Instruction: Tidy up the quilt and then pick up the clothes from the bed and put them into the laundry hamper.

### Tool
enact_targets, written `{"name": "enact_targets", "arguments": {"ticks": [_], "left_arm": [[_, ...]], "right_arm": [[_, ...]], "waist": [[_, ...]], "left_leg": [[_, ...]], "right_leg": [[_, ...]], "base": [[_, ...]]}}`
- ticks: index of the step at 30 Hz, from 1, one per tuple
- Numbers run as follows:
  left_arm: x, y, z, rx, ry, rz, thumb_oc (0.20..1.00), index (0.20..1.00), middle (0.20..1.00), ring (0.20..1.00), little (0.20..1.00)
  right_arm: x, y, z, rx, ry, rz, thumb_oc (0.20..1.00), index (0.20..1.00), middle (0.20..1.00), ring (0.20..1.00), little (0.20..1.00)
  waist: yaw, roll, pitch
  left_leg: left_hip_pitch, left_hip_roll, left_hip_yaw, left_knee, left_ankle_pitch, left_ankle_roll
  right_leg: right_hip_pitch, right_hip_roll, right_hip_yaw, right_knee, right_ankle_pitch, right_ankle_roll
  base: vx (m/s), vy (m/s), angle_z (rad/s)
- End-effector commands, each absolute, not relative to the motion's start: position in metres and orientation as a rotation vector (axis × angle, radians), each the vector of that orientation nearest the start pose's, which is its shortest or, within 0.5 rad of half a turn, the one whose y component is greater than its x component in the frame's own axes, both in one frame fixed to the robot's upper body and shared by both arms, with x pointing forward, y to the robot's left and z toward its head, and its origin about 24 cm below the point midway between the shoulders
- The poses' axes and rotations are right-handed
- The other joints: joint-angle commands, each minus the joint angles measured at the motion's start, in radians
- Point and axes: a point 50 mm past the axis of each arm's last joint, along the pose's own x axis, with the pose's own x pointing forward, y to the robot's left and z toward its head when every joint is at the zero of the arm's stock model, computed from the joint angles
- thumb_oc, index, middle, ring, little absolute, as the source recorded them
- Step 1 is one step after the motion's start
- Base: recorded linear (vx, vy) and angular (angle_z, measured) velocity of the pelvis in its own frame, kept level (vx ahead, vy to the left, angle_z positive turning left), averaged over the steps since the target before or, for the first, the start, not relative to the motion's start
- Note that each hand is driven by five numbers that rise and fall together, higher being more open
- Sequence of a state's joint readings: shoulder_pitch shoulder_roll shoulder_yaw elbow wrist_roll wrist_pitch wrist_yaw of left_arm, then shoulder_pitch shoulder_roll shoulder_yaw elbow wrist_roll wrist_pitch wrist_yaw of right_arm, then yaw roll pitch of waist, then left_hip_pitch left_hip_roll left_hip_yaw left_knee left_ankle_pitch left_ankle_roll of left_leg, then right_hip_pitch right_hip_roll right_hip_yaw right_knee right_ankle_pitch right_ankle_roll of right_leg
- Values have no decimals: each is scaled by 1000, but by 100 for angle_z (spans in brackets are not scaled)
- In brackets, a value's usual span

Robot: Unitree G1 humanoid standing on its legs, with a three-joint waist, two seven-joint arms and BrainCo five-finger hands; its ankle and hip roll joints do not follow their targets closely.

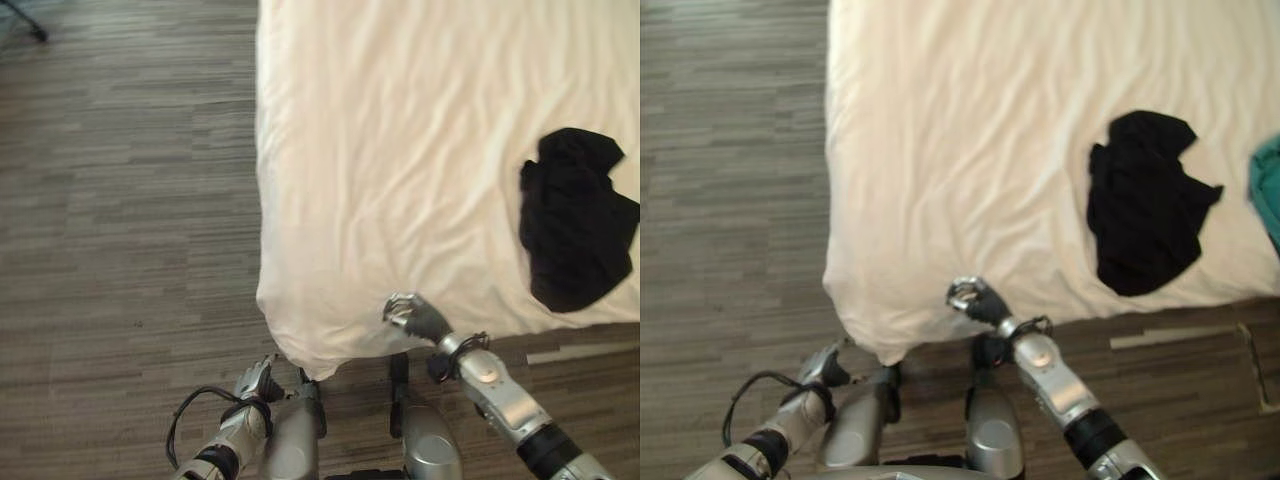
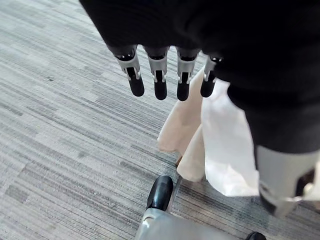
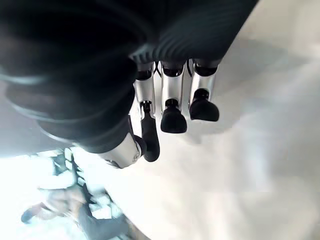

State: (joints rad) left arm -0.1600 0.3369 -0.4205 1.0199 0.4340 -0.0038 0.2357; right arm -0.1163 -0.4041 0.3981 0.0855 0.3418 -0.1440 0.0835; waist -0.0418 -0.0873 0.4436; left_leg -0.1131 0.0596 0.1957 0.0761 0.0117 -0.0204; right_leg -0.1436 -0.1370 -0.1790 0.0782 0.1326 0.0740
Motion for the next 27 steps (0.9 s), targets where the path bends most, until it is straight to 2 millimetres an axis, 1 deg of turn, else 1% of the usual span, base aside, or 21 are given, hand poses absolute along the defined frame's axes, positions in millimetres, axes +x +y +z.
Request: {"name": "enact_targets", "arguments": {"ticks": [1, 4, 5, 6, 7, 9, 12, 13, 14, 15, 16, 18, 19, 20, 21, 22, 23, 24, 25, 26, 27], "left_arm": [[158, 235, -133, 969, 879, -171, 1000, 1000, 1000, 1000, 1000], [153, 233, -136, 885, 902, -121, 1000, 1000, 1000, 1000, 1000], [153, 230, -136, 839, 895, -103, 1000, 1000, 1000, 1000, 1000], [154, 226, -136, 770, 887, -85, 1000, 1000, 1000, 1000, 1000], [154, 226, -135, 769, 887, -85, 1000, 1000, 1000, 1000, 1000], [157, 226, -134, 721, 882, -56, 1000, 1000, 1000, 1000, 1000], [160, 229, -134, 714, 901, -46, 1000, 1000, 1000, 1000, 1000], [160, 229, -134, 714, 901, -46, 1000, 1000, 1000, 1000, 1000], [158, 222, -138, 705, 921, -81, 1000, 1000, 1000, 1000, 1000], [156, 221, -139, 712, 934, -96, 1000, 1000, 1000, 1000, 1000], [159, 220, -139, 711, 935, -95, 1000, 1000, 1000, 1000, 1000], [169, 219, -136, 721, 912, -102, 1000, 1000, 1000, 1000, 1000], [170, 219, -135, 722, 911, -102, 1000, 1000, 1000, 1000, 1000], [174, 220, -134, 754, 908, -122, 1000, 1000, 1000, 1000, 1000], [173, 220, -134, 771, 911, -150, 1000, 1000, 1000, 1000, 1000], [173, 221, -134, 771, 911, -149, 1000, 1000, 1000, 1000, 1000], [167, 224, -136, 777, 933, -157, 1000, 1000, 1000, 1000, 1000], [157, 230, -139, 779, 973, -167, 1000, 1000, 1000, 1000, 1000], [155, 231, -140, 782, 982, -175, 1000, 1000, 1000, 1000, 1000], [155, 231, -140, 783, 981, -175, 1000, 1000, 1000, 1000, 1000], [155, 231, -140, 792, 980, -186, 1000, 1000, 1000, 1000, 1000]], "right_arm": [[267, -143, 64, -87, -144, 367, 200, 200, 200, 200, 200], [274, -157, 55, -172, -93, 307, 200, 200, 200, 200, 200], [276, -164, 48, -202, -59, 272, 200, 200, 200, 200, 200], [278, -176, 33, -254, 18, 228, 200, 200, 200, 200, 200], [278, -176, 33, -254, 17, 228, 200, 200, 200, 200, 200], [274, -187, 10, -298, 129, 202, 200, 200, 200, 200, 200], [262, -207, -25, -332, 307, 137, 200, 200, 200, 200, 200], [262, -207, -25, -332, 307, 137, 200, 200, 200, 200, 200], [241, -224, -48, -340, 432, 96, 200, 200, 200, 200, 200], [233, -230, -56, -344, 481, 81, 200, 200, 200, 200, 200], [223, -238, -66, -352, 534, 44, 200, 200, 200, 200, 200], [213, -248, -79, -341, 614, -35, 200, 200, 200, 200, 200], [213, -248, -79, -341, 613, -36, 200, 200, 200, 200, 200], [201, -256, -93, -339, 699, -98, 1000, 1000, 1000, 1000, 1000], [183, -261, -108, -360, 805, -116, 1000, 1000, 1000, 1000, 1000], [183, -260, -108, -360, 805, -116, 1000, 1000, 1000, 1000, 1000], [168, -264, -118, -390, 891, -110, 1000, 1000, 1000, 1000, 1000], [145, -272, -131, -447, 1023, -103, 1000, 1000, 1000, 1000, 1000], [134, -275, -135, -472, 1079, -103, 1000, 1000, 1000, 1000, 1000], [134, -275, -135, -471, 1079, -103, 1000, 1000, 1000, 1000, 1000], [124, -277, -139, -503, 1120, -100, 1000, 1000, 1000, 1000, 1000]], "waist": [[28, 49, -63], [29, 72, -50], [30, 83, -40], [32, 90, -28], [31, 89, -30], [30, 80, -26], [11, 63, -40], [10, 63, -41], [-27, 64, -69], [-39, 64, -80], [-57, 55, -80], [-74, 46, -77], [-73, 46, -76], [-67, 59, -65], [-41, 82, -72], [-42, 80, -74], [-28, 91, -89], [6, 110, -125], [24, 112, -144], [26, 112, -146], [41, 113, -159]], "left_leg": [[-48, 52, 26, 112, -74, -38], [-63, 64, 43, 149, -75, -46], [-78, 60, 22, 164, -69, -52], [-84, 11, -89, 190, -96, -70], [-87, 10, -89, 188, -92, -70], [-65, -54, -230, 259, -154, -73], [36, -90, -399, 304, -210, -61], [36, -90, -399, 303, -209, -61], [107, -98, -431, 197, -289, -34], [139, -92, -415, 148, -301, -29], [151, -100, -398, 123, -300, -21], [157, -127, -404, 78, -279, -8], [158, -127, -404, 75, -278, -8], [133, -101, -356, 55, -240, -7], [111, -74, -286, 24, -190, -2], [109, -77, -286, 21, -185, -1], [103, -66, -248, 8, -156, 7], [102, -36, -195, -19, -121, 10], [97, -22, -167, -27, -110, 9], [95, -22, -166, -28, -107, 9], [89, -11, -144, -31, -99, 6]], "right_leg": [[-12, -27, -21, 152, -269, 59], [1, 0, 12, 91, -263, 45], [-2, 10, 34, 67, -251, 41], [-23, 22, 80, 57, -235, 36], [-26, 21, 80, 54, -231, 35], [-55, 37, 146, 51, -200, 35], [-108, 75, 238, 46, -145, 50], [-108, 74, 238, 46, -145, 50], [-133, 72, 271, 10, -112, 81], [-138, 66, 271, 2, -103, 89], [-170, 53, 278, 5, -59, 117], [-204, 29, 262, -20, -24, 160], [-203, 29, 261, -22, -23, 160], [-201, 10, 183, -9, -65, 154], [-152, -3, 81, 64, -134, 112], [-154, -6, 81, 63, -131, 113], [-108, 1, 60, 129, -164, 97], [-34, -3, 47, 203, -210, 85], [6, -22, 28, 217, -227, 80], [4, -22, 29, 213, -223, 80], [44, -51, 5, 221, -224, 82]], "base": [[-91, -27, -115], [-131, 30, -99], [-259, 199, -94], [-208, 166, -75], [-203, 171, -49], [-176, 107, -75], [-195, 121, -162], [-184, 165, -121], [-119, 160, -79], [-192, 276, -55], [-177, 235, -74], [-219, 139, -81], [-386, -13, -72], [-591, 8, -75], [-599, 8, -120], [-474, 36, -149], [-356, 0, -159], [-422, -41, -127], [-257, -58, -118], [-159, -109, -124], [-91, -68, -132]]}}
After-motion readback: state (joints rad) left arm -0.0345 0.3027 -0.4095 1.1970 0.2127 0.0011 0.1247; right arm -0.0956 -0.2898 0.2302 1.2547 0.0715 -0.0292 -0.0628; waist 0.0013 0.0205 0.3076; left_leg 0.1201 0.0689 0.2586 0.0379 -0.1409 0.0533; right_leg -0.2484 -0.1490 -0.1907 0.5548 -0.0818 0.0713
